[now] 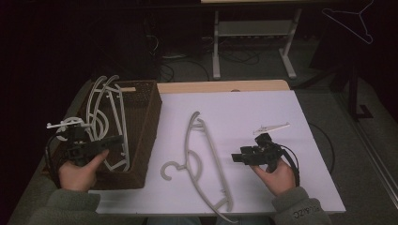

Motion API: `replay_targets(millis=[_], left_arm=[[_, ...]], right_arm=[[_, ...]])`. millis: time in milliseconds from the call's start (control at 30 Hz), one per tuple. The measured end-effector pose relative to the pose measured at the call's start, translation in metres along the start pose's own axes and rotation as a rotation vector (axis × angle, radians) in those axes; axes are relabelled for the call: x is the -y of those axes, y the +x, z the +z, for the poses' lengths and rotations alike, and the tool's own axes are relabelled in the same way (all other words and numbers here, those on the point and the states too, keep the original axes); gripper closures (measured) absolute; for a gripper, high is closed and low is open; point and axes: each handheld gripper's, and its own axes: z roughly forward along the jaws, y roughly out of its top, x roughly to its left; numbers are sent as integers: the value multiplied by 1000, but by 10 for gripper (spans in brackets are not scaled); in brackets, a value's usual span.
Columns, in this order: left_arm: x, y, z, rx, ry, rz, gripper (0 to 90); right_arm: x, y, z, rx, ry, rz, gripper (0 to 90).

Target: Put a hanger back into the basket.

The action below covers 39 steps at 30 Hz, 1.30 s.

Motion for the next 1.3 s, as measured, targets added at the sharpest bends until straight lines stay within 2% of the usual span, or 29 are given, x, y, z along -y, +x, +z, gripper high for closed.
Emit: replay_targets(millis=[100,133,233,300,367,467,500,567,800,933,1300], left_arm=[[7,-11,5,17,7,24,521],[9,-15,7,22,12,36,519],[18,-25,14,38,25,49,512],[23,-29,17,46,22,60,512],[28,-33,21,58,23,55,512],[35,-39,26,61,28,68,511],[38,-42,27,65,28,78,511],[42,-47,30,61,25,94,512],[62,-68,40,75,28,143,512],[75,-80,52,87,56,172,509],[104,-92,89,123,124,174,504]], right_arm=[[0,1,2,0,7,-13,422],[0,3,3,-1,13,-4,422],[-1,5,7,-4,21,-26,422],[-2,8,9,-7,35,-16,422],[-3,10,12,-9,41,-23,423],[-3,10,16,-3,51,-56,423],[-4,12,18,-6,57,-38,423],[-4,14,20,-14,63,-39,424],[-4,19,29,-11,82,-64,427],[-3,23,35,-13,93,-75,430],[-1,29,57,-2,149,-104,459]])
